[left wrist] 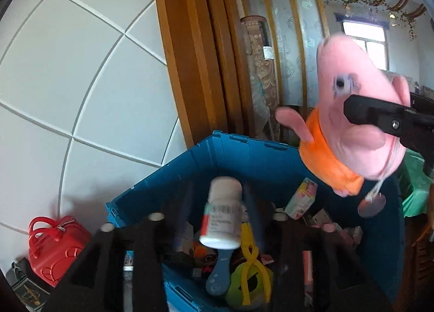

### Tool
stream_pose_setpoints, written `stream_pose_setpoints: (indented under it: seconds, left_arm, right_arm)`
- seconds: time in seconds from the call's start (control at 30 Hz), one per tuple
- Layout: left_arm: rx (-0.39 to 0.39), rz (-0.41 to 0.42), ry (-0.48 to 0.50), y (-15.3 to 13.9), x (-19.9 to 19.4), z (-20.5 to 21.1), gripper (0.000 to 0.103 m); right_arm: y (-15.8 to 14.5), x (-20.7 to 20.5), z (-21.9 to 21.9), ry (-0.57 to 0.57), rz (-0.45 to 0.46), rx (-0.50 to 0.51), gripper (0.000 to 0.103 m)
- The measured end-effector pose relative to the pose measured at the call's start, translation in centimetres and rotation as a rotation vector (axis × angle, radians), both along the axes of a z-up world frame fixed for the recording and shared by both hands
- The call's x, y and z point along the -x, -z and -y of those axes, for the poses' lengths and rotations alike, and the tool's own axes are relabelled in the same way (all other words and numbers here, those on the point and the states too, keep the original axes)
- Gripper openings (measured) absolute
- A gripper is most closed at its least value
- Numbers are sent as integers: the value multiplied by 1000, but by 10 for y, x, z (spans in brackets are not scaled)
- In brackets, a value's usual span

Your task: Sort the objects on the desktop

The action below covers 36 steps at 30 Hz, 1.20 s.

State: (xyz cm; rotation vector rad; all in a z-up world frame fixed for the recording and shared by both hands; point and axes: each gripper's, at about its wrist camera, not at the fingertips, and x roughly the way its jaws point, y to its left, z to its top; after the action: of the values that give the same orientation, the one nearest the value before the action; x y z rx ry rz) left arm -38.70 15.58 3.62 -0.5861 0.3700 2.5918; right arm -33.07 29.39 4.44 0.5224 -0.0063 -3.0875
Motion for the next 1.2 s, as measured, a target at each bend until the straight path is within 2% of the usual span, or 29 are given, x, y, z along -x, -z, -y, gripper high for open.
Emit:
stream_pose_setpoints:
  seconds: [0.03, 0.07, 0.1, 0.2, 0.4, 0.6, 0.77, 0.97, 1.2]
  left_arm:
    - [19, -16, -49, -2, 6, -6, 93]
    - [25, -62, -99, -6, 7, -8, 99]
    - [25, -93, -131, -4, 8, -18, 99]
    - [6, -98, -164, -10, 8, -15, 100]
    - [-28, -132, -249, -1, -26, 13, 100]
    - [-17, -171, -305, 19, -79, 44, 102]
    - [13, -193, -347, 34, -139, 82, 103]
    - [-14, -187, -391, 41, -215, 140, 103]
    - [-45, -194, -454, 44, -298, 202, 103]
  right_arm:
    - [1, 10, -14, 16, 11, -5, 76]
    - [0, 20, -25, 37, 14, -8, 76]
    - [-2, 25, -36, 51, 13, -4, 78]
    - [-13, 21, -53, 42, -45, 34, 95]
    - [-17, -16, -58, -22, -151, 118, 102]
    - [3, -70, -31, -38, -191, 130, 102]
    - [19, -134, 0, 11, -241, 103, 102]
    - [39, -207, 50, 62, -196, 61, 103]
    - [65, -296, 105, 103, -138, 102, 103]
